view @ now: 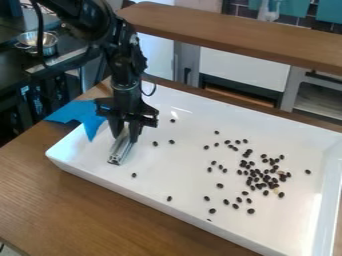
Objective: Sweep into pile
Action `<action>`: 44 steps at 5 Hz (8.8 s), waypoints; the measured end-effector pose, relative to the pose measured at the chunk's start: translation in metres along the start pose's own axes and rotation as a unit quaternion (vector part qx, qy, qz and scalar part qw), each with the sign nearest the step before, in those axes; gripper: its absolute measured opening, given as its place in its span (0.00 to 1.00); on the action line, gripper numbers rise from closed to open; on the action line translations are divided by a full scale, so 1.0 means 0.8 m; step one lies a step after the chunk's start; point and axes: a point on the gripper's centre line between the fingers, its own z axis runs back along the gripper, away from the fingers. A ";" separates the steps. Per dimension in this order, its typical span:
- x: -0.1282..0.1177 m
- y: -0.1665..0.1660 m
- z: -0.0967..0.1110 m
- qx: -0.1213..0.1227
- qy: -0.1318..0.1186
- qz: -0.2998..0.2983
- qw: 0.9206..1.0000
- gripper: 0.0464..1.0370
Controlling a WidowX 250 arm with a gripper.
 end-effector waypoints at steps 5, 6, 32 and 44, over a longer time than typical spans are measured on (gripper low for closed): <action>-0.009 -0.137 -0.003 -0.019 0.014 0.028 0.999 0.32; -0.013 -0.172 0.000 -0.028 0.021 0.031 0.999 0.32; -0.108 -0.200 0.021 -0.045 0.100 -0.134 0.985 0.32; 0.057 -0.047 0.054 -0.075 0.103 0.031 0.991 0.32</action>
